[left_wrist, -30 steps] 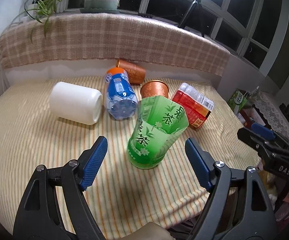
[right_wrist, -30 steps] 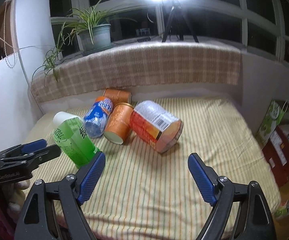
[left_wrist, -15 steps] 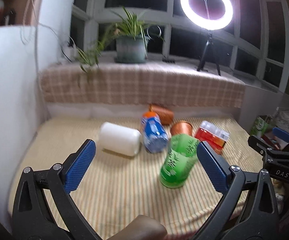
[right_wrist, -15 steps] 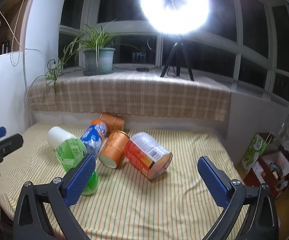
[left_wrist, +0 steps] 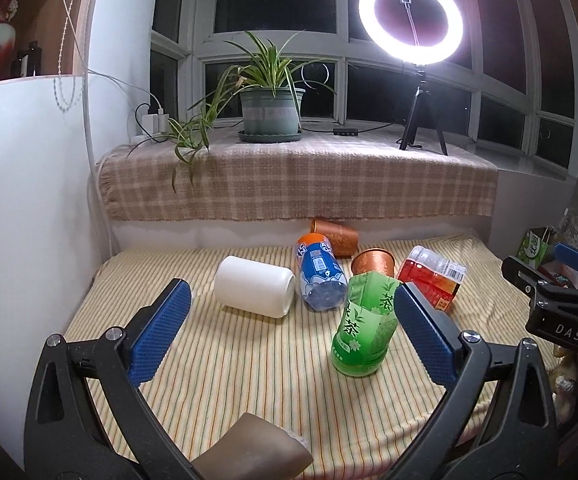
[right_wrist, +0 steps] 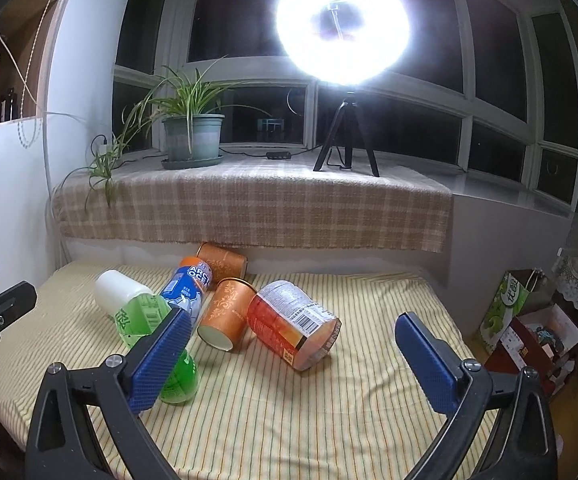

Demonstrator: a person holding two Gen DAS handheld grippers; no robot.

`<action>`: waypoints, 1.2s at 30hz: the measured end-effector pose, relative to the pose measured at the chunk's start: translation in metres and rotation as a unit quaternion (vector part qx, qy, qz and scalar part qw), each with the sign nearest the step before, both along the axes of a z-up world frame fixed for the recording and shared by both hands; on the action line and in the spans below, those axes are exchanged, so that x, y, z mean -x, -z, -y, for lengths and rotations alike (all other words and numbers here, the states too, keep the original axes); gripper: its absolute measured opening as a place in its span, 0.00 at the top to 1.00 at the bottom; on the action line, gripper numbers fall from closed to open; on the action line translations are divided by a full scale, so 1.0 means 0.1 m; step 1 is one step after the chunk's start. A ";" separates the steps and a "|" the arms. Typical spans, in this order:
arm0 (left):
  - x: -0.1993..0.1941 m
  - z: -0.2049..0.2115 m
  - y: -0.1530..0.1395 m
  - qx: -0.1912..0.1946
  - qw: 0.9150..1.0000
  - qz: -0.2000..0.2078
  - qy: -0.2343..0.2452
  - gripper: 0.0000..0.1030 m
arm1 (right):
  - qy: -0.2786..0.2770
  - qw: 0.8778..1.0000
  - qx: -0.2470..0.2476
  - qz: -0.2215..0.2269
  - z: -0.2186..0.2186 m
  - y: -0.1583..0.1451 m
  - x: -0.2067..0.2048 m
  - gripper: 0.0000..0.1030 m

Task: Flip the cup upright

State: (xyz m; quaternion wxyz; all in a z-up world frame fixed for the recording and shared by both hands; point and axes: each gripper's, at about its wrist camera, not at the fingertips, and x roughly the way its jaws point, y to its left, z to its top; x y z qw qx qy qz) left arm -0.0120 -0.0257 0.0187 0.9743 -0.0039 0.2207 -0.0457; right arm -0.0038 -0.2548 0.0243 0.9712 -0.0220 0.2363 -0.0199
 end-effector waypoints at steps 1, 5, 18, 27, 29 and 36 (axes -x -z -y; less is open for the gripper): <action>0.01 0.00 0.00 0.000 1.000 0.001 -0.001 0.00 | 0.001 1.000 -0.001 0.001 0.00 0.00 0.00 0.00; 0.02 -0.01 -0.02 0.001 1.000 0.003 -0.005 0.00 | 0.001 1.000 -0.001 0.001 0.01 0.00 0.00 0.00; 0.00 -0.02 -0.05 -0.001 1.000 0.005 -0.008 0.00 | 0.004 1.000 -0.004 -0.003 0.04 0.01 -0.04 0.00; -0.02 -0.04 -0.06 -0.002 1.000 0.006 -0.009 0.00 | 0.005 1.000 -0.004 -0.005 0.05 0.02 -0.04 0.00; -0.02 -0.04 -0.06 -0.001 1.000 0.006 -0.009 0.00 | 0.006 1.000 -0.004 -0.005 0.05 0.03 -0.04 0.00; -0.03 -0.05 -0.06 -0.002 1.000 0.006 -0.008 0.00 | 0.006 1.000 -0.003 -0.006 0.05 0.03 -0.05 0.00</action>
